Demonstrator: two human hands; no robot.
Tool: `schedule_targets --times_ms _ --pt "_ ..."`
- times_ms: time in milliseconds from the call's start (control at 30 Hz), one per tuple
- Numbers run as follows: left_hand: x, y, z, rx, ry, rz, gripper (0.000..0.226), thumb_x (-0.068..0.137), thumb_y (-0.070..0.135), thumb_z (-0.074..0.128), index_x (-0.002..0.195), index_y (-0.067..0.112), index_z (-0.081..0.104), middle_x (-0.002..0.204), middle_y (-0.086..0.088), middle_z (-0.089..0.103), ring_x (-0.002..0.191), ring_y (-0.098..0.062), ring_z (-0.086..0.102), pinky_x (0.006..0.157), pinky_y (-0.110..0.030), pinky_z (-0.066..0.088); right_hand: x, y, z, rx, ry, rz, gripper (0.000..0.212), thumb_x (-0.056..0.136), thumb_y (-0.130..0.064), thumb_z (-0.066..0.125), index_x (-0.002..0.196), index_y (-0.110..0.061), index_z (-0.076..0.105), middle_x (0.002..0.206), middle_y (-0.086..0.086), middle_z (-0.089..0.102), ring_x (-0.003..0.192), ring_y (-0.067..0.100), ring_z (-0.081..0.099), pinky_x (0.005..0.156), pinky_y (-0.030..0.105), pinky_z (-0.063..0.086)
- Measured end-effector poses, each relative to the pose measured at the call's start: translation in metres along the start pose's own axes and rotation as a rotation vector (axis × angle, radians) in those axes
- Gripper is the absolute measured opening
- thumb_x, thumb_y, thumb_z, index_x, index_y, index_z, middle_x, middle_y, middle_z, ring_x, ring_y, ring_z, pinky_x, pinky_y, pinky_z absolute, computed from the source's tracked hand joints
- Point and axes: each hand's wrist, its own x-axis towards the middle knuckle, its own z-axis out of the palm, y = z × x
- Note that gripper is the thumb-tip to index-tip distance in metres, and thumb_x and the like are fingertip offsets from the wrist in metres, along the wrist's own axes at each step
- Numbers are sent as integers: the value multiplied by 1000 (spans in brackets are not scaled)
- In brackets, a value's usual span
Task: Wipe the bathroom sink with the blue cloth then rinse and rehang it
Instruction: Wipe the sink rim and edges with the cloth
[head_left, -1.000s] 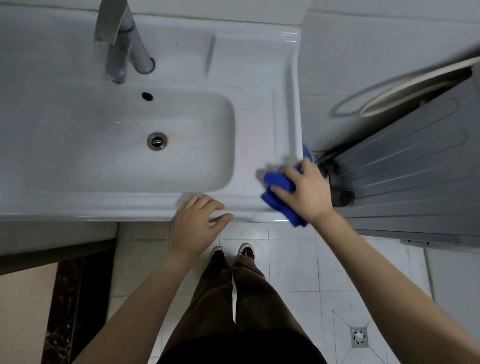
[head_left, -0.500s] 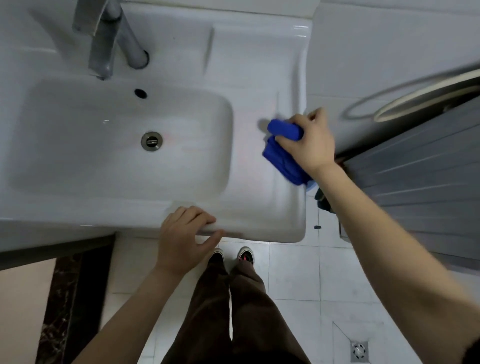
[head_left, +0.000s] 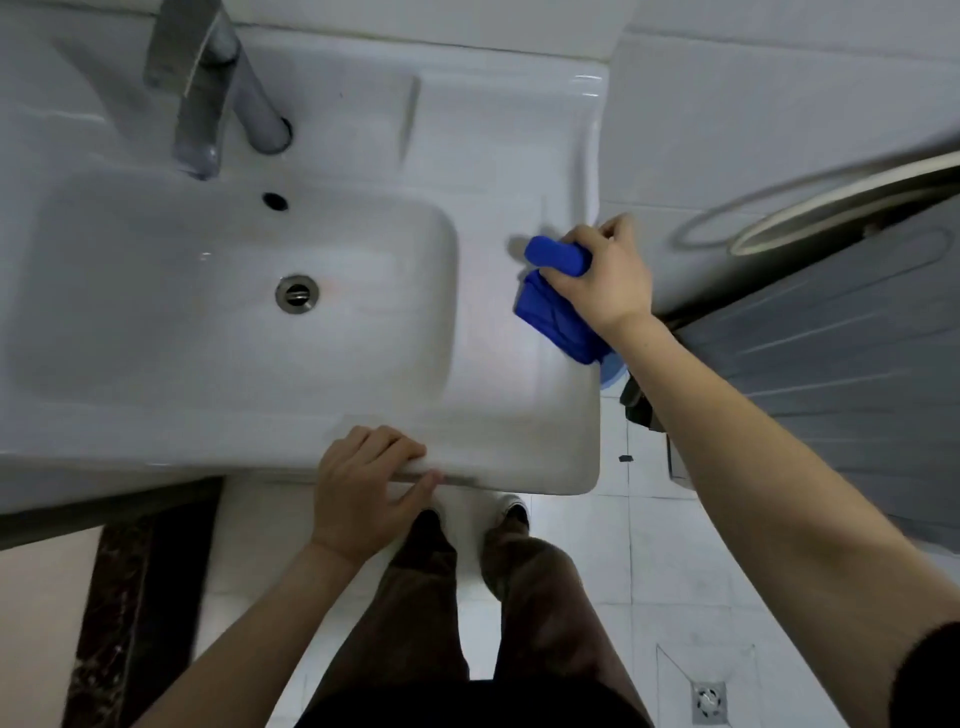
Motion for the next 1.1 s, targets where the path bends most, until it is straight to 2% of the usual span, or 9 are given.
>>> schedule_targets --times_ms 167,300,433,567,700,867,967,1033,1100 --pt "0 6 -1 -15 13 -96 26 87 45 66 82 20 70 85 6 65 77 -18 58 67 -36 44 -89 11 6 32 5 -62 28 80 -44 70 103 -28 66 103 -1 42 85 16 51 62 28 46" --pt "3 18 11 6 144 -245 22 86 32 68 70 17 66 76 3 64 72 -21 56 65 -38 42 -132 23 10 44 -99 -160 29 80 -42 72 102 -25 67 101 0 43 79 17 51 58 32 50" --pt "5 25 21 61 219 -351 22 83 26 63 66 12 65 72 -1 64 69 -24 55 68 -36 38 -64 26 9 120 -74 -163 25 78 -43 72 95 -24 68 101 -2 42 80 16 52 60 33 50" --pt "9 27 21 77 221 -388 20 81 24 62 65 12 63 73 0 64 68 -23 54 67 -37 39 34 20 -1 140 -36 -158 27 79 -39 71 96 -19 66 104 -2 37 76 13 47 66 25 40" --pt "6 29 25 48 258 -416 21 81 24 63 65 12 65 73 2 65 70 -22 54 67 -39 41 71 20 -4 122 -4 -195 28 79 -41 68 92 -18 65 105 3 40 77 18 50 72 36 51" --pt "6 32 25 18 270 -457 22 80 26 63 64 12 66 72 2 65 72 -21 54 70 -39 41 -12 31 -1 106 -30 -299 39 76 -51 71 93 -16 65 100 -1 36 84 23 51 64 29 42" --pt "8 32 24 12 253 -463 22 80 27 62 64 12 65 71 3 64 72 -21 53 70 -38 39 -80 39 2 36 -123 -399 52 72 -60 68 107 -22 65 106 4 43 94 18 46 68 29 45" --pt "9 32 24 8 260 -458 22 80 26 63 63 12 64 70 3 64 72 -19 52 69 -37 38 -101 43 4 14 -176 -436 51 73 -51 71 115 -23 64 111 4 44 97 18 48 66 32 52" --pt "9 31 25 14 272 -448 22 79 25 63 61 13 63 68 3 63 71 -18 51 69 -35 36 -89 42 5 24 -147 -427 38 75 -39 74 109 -23 67 106 4 44 91 16 48 58 34 54"
